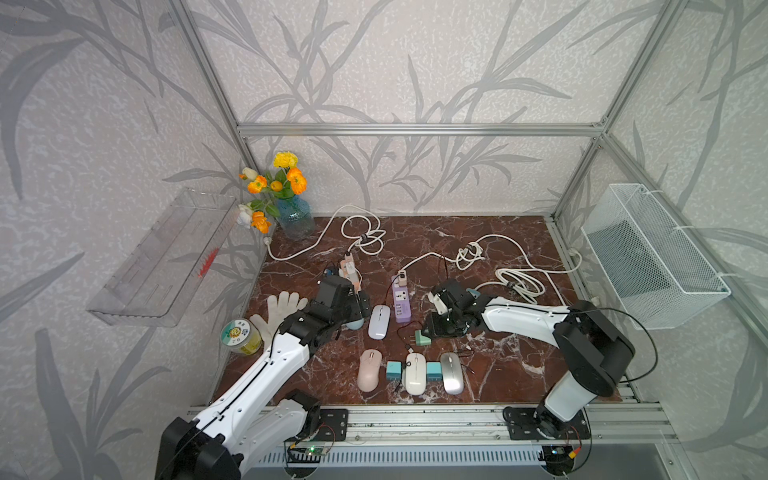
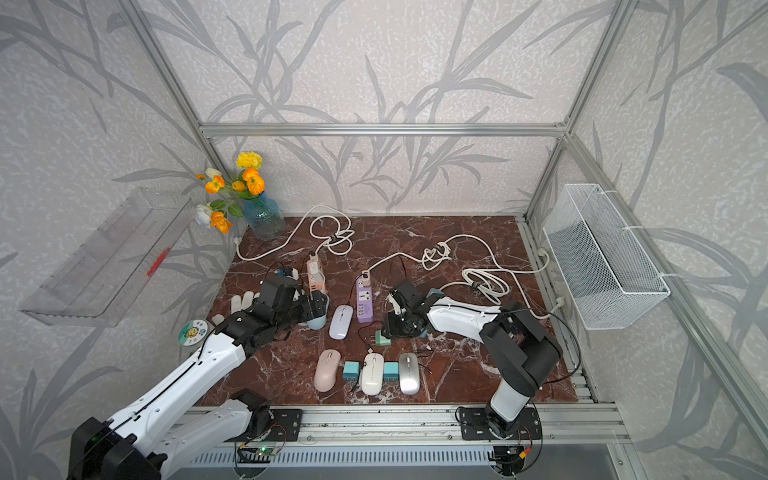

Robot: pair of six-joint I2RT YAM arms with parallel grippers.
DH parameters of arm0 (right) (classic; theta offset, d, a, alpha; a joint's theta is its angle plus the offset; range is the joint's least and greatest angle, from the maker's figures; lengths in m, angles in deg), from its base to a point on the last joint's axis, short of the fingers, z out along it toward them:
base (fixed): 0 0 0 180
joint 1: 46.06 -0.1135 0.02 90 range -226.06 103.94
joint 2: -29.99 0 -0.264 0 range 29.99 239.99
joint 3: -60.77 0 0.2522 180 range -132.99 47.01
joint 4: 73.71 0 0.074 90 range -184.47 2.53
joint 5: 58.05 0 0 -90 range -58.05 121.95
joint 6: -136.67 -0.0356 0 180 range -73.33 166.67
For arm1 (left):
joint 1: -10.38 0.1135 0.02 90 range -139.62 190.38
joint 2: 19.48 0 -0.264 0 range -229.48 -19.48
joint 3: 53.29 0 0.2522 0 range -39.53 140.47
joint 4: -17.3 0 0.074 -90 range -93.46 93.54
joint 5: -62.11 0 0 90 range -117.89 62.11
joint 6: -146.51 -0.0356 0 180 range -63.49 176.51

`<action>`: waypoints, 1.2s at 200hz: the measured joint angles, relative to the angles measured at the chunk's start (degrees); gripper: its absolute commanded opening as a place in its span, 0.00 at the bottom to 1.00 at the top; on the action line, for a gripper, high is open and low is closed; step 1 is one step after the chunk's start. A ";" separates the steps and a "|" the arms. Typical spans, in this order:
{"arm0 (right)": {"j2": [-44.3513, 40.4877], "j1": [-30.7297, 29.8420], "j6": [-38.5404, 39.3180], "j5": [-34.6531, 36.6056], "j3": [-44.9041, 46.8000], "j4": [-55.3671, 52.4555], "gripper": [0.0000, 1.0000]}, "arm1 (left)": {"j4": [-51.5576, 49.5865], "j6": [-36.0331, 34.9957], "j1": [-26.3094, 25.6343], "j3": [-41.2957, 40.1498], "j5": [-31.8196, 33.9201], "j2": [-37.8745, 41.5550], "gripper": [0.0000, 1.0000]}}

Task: Unplug the wireless mouse
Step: Place the plug at the center of the board, then pick up the mouse from the center of the board.

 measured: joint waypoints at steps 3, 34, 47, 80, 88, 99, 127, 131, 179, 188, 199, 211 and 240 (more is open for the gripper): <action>-0.46 0.11 0.26 0.20 0.00 -0.24 0.47 | -0.07 0.00 0.00 0.00 -0.02 -0.11 0.91; -5.09 0.76 2.89 2.12 -1.18 -3.56 0.51 | -1.64 -0.61 -0.02 0.00 -1.38 -1.99 0.82; -7.23 0.76 3.82 3.63 -2.27 -4.92 0.51 | -2.60 -0.85 -0.17 0.04 -2.54 -3.21 0.79; -11.37 0.74 6.03 7.17 -4.94 -7.39 0.49 | -5.64 -1.11 -4.72 0.59 -3.48 -8.24 0.82; -12.20 0.74 6.69 7.80 -5.27 -7.61 0.48 | -6.56 -1.33 -6.75 0.96 -3.41 -9.97 0.82; -13.29 0.74 7.45 8.72 -5.40 -7.67 0.47 | -7.45 -1.53 -8.94 1.84 -3.30 -12.24 0.82; -15.72 0.94 8.98 10.05 -5.40 -7.65 0.46 | -9.11 -2.25 -10.29 5.79 -2.95 -18.62 0.81; -15.98 0.96 9.14 10.10 -5.40 -7.65 0.46 | -9.29 -2.45 -10.29 6.49 -2.89 -19.58 0.81; -17.27 1.53 9.75 10.54 -4.24 -7.56 0.46 | -9.31 -5.35 -10.29 14.82 -2.34 -29.86 0.81; -17.35 1.55 9.75 10.54 -3.78 -7.54 0.46 | -9.25 -5.95 -10.29 15.69 -2.43 -31.39 0.81; -17.51 1.55 9.75 10.54 -3.30 -7.56 0.46 | -9.20 -6.43 -10.29 16.44 -2.51 -33.00 0.80; -17.64 1.55 9.73 10.58 -3.08 -7.61 0.45 | -9.22 -7.08 -10.29 16.85 -2.62 -34.75 0.78; -18.03 1.64 9.70 10.78 -2.89 -7.58 0.45 | -9.38 -7.96 -10.29 17.38 -2.62 -38.32 0.73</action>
